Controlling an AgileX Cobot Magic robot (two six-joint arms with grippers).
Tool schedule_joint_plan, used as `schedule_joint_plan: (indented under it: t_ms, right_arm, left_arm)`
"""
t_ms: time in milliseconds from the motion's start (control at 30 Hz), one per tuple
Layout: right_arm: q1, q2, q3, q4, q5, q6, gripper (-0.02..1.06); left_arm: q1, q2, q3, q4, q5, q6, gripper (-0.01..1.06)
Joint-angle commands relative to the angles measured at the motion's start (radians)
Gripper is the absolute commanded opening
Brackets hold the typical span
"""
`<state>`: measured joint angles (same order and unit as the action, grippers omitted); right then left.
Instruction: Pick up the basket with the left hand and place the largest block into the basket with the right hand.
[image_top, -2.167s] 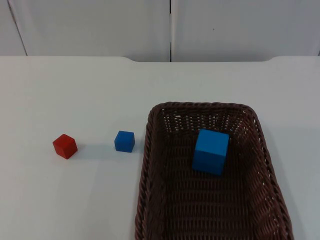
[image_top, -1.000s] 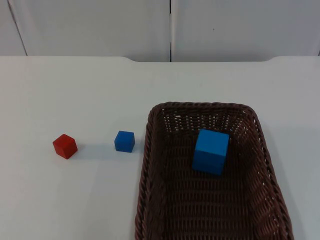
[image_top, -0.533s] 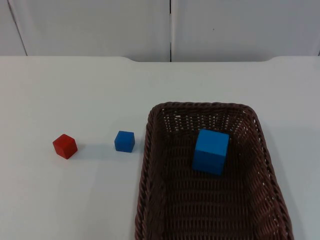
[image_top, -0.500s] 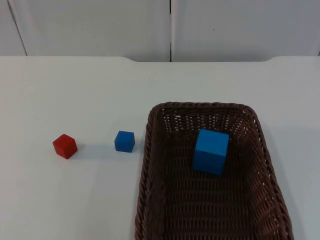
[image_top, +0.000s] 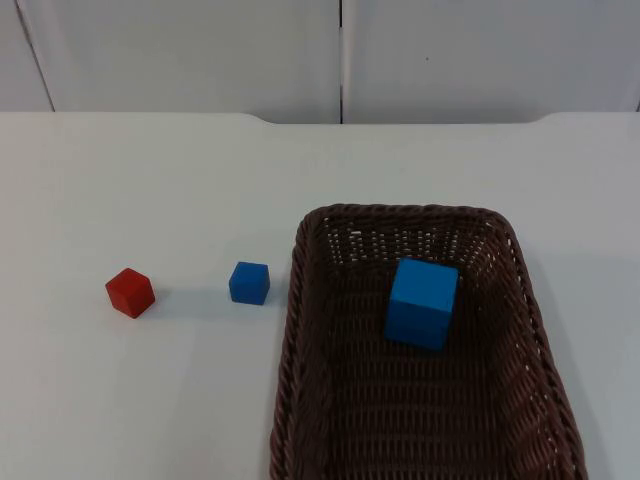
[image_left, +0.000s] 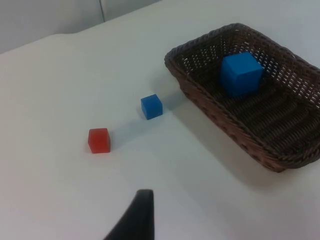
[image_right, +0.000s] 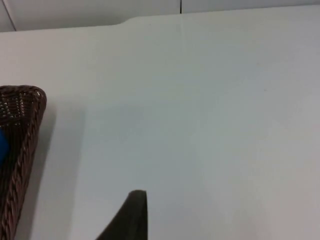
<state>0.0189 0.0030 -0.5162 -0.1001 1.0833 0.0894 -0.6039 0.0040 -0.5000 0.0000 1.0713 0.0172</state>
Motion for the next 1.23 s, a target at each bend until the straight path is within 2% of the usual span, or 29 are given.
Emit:
schedule_joint_plan:
  t_ms: [0, 133, 300, 467, 500, 600, 667, 800, 1000, 1133, 1200]
  right_arm:
    - [-0.008, -0.003, 0.0, -0.002, -0.004, 0.001, 1.05]
    - [-0.008, -0.003, 0.0, -0.002, -0.004, 0.001, 1.05]
    - [-0.008, -0.003, 0.0, -0.002, -0.004, 0.001, 1.05]
    - [-0.008, -0.003, 0.0, -0.002, -0.004, 0.001, 1.05]
    - [-0.008, -0.003, 0.0, -0.002, -0.004, 0.001, 1.05]
    - [-0.008, -0.003, 0.0, -0.002, -0.004, 0.001, 1.05]
    - [-0.008, -0.003, 0.0, -0.002, -0.004, 0.001, 1.05]
    - [-0.008, -0.003, 0.0, -0.002, -0.004, 0.001, 1.05]
    - [-0.008, -0.003, 0.0, -0.002, -0.004, 0.001, 1.05]
    - [-0.008, -0.003, 0.0, -0.002, -0.004, 0.004, 1.05]
    - [-0.008, -0.003, 0.0, -0.002, -0.004, 0.004, 1.05]
  left_arm:
    - [-0.01, -0.004, 0.004, 0.0, 0.003, 0.001, 1.05]
    - [0.002, -0.004, 0.004, 0.0, 0.003, 0.001, 1.05]
    - [0.061, -0.004, 0.004, 0.0, 0.003, 0.001, 1.05]
    - [0.169, -0.004, 0.004, 0.005, 0.003, 0.001, 1.05]
    - [0.169, -0.004, 0.004, 0.005, 0.003, 0.001, 1.05]
    - [0.25, -0.004, 0.004, 0.005, 0.003, 0.001, 1.05]
    - [0.263, -0.004, 0.004, 0.005, 0.003, 0.001, 1.05]
    - [0.374, -0.004, 0.004, 0.005, 0.003, 0.001, 1.05]
    - [0.465, -0.004, 0.004, 0.005, 0.003, 0.001, 1.05]
    - [0.558, -0.004, 0.004, 0.005, 0.003, 0.001, 1.05]
    - [0.567, -0.004, 0.004, 0.005, 0.003, 0.001, 1.05]
